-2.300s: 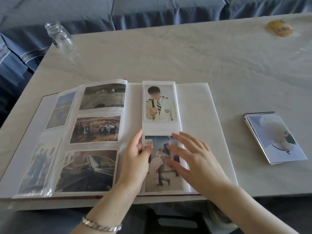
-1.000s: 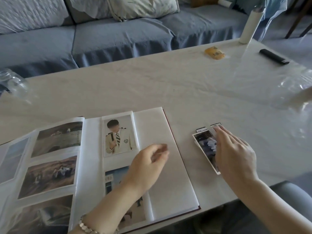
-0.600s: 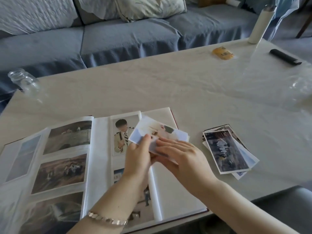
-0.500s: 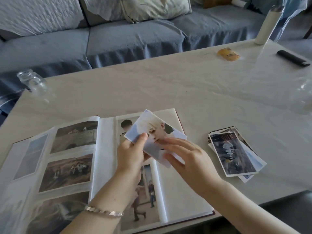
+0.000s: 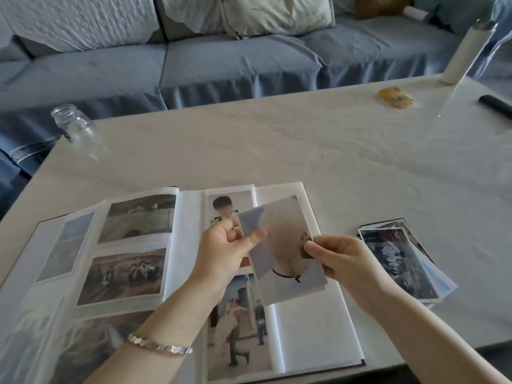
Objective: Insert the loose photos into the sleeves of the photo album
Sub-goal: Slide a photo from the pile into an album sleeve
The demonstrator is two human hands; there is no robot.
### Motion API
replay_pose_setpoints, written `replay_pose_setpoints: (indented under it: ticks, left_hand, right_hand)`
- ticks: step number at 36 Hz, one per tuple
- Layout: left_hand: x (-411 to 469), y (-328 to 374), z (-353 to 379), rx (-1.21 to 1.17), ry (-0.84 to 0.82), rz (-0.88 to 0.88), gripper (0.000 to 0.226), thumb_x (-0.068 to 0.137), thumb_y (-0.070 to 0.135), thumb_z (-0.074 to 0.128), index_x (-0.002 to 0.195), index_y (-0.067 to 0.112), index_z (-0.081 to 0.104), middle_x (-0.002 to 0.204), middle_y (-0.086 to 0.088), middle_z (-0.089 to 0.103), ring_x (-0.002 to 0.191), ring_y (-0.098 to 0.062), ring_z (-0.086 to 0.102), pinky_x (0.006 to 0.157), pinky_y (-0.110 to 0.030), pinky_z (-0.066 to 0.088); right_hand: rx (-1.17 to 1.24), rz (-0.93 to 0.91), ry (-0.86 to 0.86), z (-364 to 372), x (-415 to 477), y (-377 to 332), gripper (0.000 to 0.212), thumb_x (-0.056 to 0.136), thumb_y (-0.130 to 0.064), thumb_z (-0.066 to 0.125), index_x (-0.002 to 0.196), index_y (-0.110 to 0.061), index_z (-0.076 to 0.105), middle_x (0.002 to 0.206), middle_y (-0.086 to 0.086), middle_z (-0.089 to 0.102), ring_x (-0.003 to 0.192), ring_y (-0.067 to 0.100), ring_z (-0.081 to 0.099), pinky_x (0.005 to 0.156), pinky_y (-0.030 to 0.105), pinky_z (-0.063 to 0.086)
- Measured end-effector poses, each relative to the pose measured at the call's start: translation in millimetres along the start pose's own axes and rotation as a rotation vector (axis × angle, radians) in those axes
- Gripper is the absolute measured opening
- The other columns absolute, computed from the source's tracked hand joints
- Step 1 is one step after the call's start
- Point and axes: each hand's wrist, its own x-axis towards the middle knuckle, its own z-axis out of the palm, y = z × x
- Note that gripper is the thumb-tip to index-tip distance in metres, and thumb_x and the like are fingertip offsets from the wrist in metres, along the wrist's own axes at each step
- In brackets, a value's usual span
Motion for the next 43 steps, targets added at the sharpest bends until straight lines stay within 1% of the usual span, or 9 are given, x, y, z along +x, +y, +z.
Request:
replay_pose_setpoints:
  ticks: [6, 11, 14, 19, 24, 29, 34, 38, 43]
  left_hand:
    - [-5, -9, 2, 0.015, 0.097, 0.010, 0.019, 0.072, 0.020, 0.077, 0.083, 0.013, 0.062, 0.071, 0.005, 0.070, 0.062, -0.004, 0.067, 0.047, -0.013, 0.048]
    - [-3, -10, -1, -0.116, 0.063, -0.067, 0.028, 0.068, 0.022, 0.073, 0.093, 0.016, 0.063, 0.070, 0.001, 0.072, 0.066, -0.011, 0.070, 0.052, -0.024, 0.055]
    - [-1, -11, -2, -0.173, -0.012, -0.124, 0.037, 0.070, 0.027, 0.068, 0.106, 0.022, 0.062, 0.079, -0.003, 0.074, 0.076, -0.019, 0.070, 0.067, -0.036, 0.058]
    - [-7, -13, 3, -0.179, -0.164, -0.132, 0.024, 0.090, 0.016, 0.055, 0.111, 0.022, 0.064, 0.091, -0.006, 0.074, 0.080, -0.017, 0.070, 0.074, -0.033, 0.056]
    - [-9, -13, 4, -0.194, -0.228, -0.115, 0.027, 0.092, 0.016, 0.050, 0.115, 0.018, 0.063, 0.089, -0.006, 0.074, 0.074, -0.015, 0.069, 0.060, -0.023, 0.055]
    - [-8, -15, 3, -0.206, -0.280, -0.117, 0.041, 0.083, 0.025, 0.053, 0.123, 0.017, 0.060, 0.098, -0.010, 0.072, 0.084, -0.022, 0.068, 0.069, -0.030, 0.057]
    - [-9, -15, 6, -0.146, -0.206, -0.110, 0.029, 0.094, 0.019, 0.048, 0.119, 0.019, 0.062, 0.094, -0.004, 0.073, 0.081, -0.015, 0.068, 0.070, -0.028, 0.056]
    - [-11, -17, 8, -0.091, -0.060, -0.091, 0.029, 0.083, 0.027, 0.061, 0.112, 0.026, 0.064, 0.114, -0.001, 0.068, 0.108, -0.017, 0.062, 0.100, -0.043, 0.045]
    - [-11, -15, 11, 0.035, 0.107, 0.033, 0.014, 0.076, 0.023, 0.073, 0.087, 0.028, 0.066, 0.091, -0.017, 0.068, 0.077, -0.010, 0.065, 0.078, -0.026, 0.054]
  right_hand:
    - [0.002, -0.078, 0.096, 0, -5, -2, 0.012, 0.078, -0.005, 0.070, 0.070, -0.013, 0.075, 0.074, 0.009, 0.073, 0.069, 0.019, 0.064, 0.070, 0.030, 0.052]
    - [0.304, 0.078, -0.101, -6, -7, -4, 0.010, 0.059, -0.019, 0.072, 0.060, -0.009, 0.073, 0.072, 0.010, 0.070, 0.062, 0.016, 0.065, 0.058, 0.020, 0.053]
    - [0.455, 0.136, -0.246, -6, -8, -5, 0.024, 0.060, -0.028, 0.078, 0.071, -0.007, 0.075, 0.081, 0.013, 0.071, 0.069, 0.018, 0.068, 0.062, 0.025, 0.056]
    - [0.525, 0.167, -0.283, -4, -9, -10, 0.029, 0.076, -0.027, 0.057, 0.082, -0.006, 0.076, 0.087, 0.013, 0.071, 0.071, 0.019, 0.068, 0.065, 0.026, 0.057]
    - [0.597, 0.161, -0.329, -7, -6, -8, 0.055, 0.050, -0.038, 0.089, 0.091, -0.006, 0.075, 0.092, 0.013, 0.072, 0.077, 0.020, 0.070, 0.064, 0.026, 0.056]
    - [0.599, 0.148, -0.371, -10, -5, -1, 0.070, 0.044, -0.042, 0.092, 0.100, -0.005, 0.072, 0.098, 0.014, 0.070, 0.083, 0.020, 0.069, 0.070, 0.028, 0.057]
    - [0.539, 0.115, -0.335, -10, -8, -2, 0.049, 0.062, -0.031, 0.081, 0.100, -0.002, 0.072, 0.097, 0.017, 0.070, 0.082, 0.021, 0.069, 0.070, 0.028, 0.057]
    - [0.335, 0.070, -0.173, -10, -11, -3, 0.029, 0.075, -0.008, 0.064, 0.102, 0.001, 0.068, 0.095, 0.020, 0.071, 0.080, 0.024, 0.070, 0.067, 0.027, 0.057]
    - [0.265, 0.022, 0.018, -6, -14, 2, 0.018, 0.084, 0.008, 0.057, 0.096, 0.000, 0.068, 0.083, 0.017, 0.072, 0.070, 0.023, 0.070, 0.062, 0.025, 0.056]
